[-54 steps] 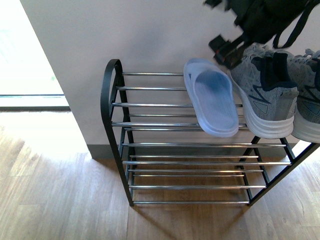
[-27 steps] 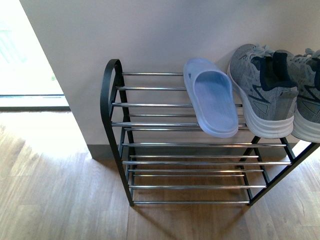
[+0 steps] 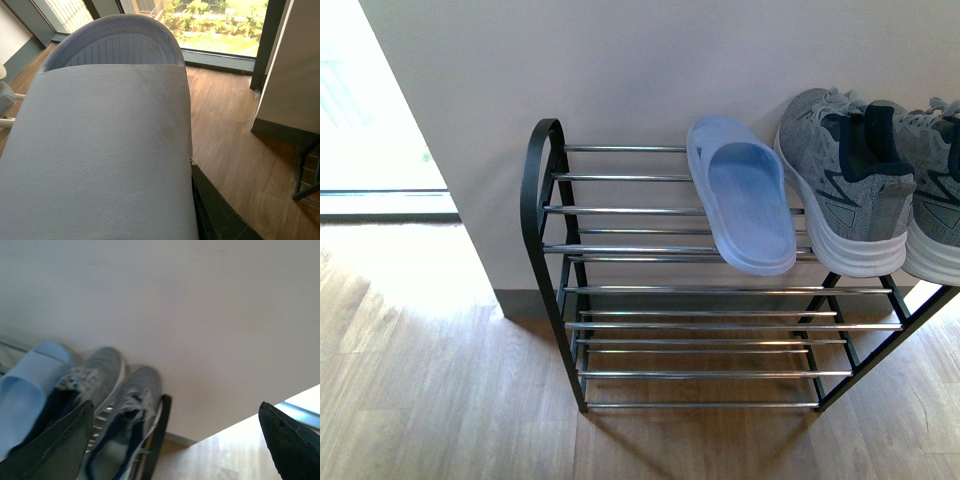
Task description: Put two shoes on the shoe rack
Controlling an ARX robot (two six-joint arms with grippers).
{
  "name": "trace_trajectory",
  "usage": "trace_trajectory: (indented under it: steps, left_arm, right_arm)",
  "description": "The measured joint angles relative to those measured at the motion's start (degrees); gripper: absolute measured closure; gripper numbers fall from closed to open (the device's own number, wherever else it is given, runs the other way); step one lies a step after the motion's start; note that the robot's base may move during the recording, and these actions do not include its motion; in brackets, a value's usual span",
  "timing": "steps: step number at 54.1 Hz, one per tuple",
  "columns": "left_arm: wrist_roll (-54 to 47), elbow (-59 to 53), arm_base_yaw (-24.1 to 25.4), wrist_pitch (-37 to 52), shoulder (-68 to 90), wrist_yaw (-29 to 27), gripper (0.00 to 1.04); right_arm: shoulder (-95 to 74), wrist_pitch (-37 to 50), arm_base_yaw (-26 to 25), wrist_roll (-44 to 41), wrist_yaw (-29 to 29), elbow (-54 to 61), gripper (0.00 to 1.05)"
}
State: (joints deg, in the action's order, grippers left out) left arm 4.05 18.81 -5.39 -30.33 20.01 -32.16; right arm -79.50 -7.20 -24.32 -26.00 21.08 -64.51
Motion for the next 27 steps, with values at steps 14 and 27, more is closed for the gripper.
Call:
trace_trajectory:
  steps: [14,27]
  left_arm:
    - [0.0,0.0,0.0,0.0,0.0,0.02,1.02]
    - [0.0,0.0,0.0,0.0,0.0,0.0,1.02]
  right_arm:
    - [13.57,29.7,2.16,19.98,0.07,21.59,0.39]
    - [23.58,38.07,9.29,24.87,-6.64,40.02,0.82]
